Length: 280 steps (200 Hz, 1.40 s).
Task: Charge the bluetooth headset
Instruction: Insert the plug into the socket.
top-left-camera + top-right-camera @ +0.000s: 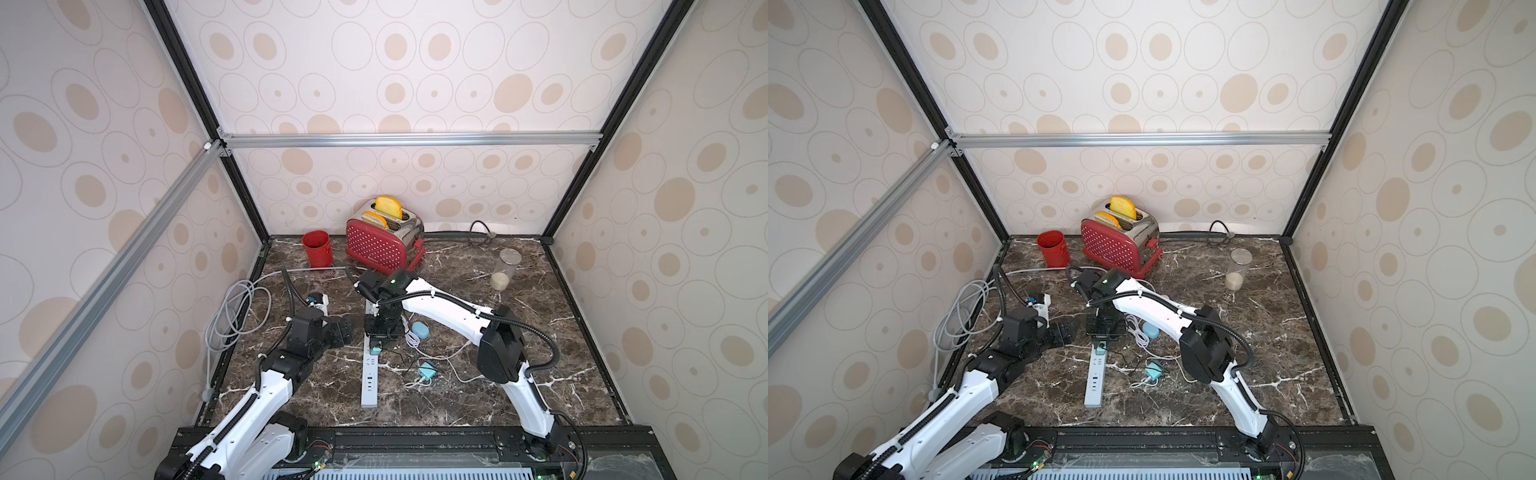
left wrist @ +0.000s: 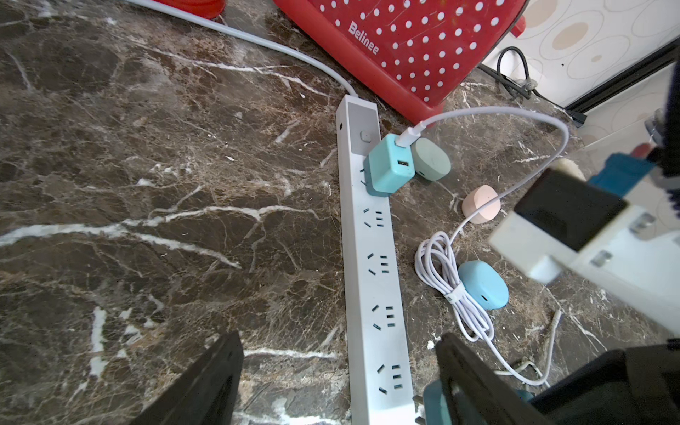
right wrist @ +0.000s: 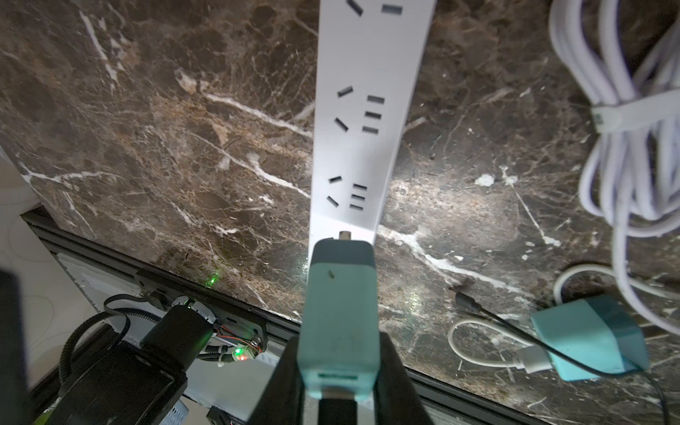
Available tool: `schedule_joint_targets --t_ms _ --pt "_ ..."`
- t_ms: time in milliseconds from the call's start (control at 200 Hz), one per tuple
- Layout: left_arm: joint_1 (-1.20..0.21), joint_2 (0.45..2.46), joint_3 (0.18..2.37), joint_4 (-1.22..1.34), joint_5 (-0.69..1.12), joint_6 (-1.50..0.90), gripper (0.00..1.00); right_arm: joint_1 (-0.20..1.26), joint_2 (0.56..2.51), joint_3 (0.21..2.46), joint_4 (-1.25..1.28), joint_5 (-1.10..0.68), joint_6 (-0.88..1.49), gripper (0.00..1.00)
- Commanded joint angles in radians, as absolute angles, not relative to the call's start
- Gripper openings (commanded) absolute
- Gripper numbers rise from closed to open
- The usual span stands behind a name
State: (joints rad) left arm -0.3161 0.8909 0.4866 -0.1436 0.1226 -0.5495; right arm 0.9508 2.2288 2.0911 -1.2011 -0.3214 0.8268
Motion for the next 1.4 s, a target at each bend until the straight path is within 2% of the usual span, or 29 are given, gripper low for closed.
schedule_joint_targets --t_ms 0,1397 --pt "-0.318 0.883 0.485 -0.129 0.126 -0.551 0.84 0.951 2.247 2.1 -1.24 -0.321 0.836 0.03" --pt "-0.318 0.894 0.483 -0.121 0.136 -0.558 0.86 0.899 2.358 2.164 -1.24 -0.32 0.813 0.02"
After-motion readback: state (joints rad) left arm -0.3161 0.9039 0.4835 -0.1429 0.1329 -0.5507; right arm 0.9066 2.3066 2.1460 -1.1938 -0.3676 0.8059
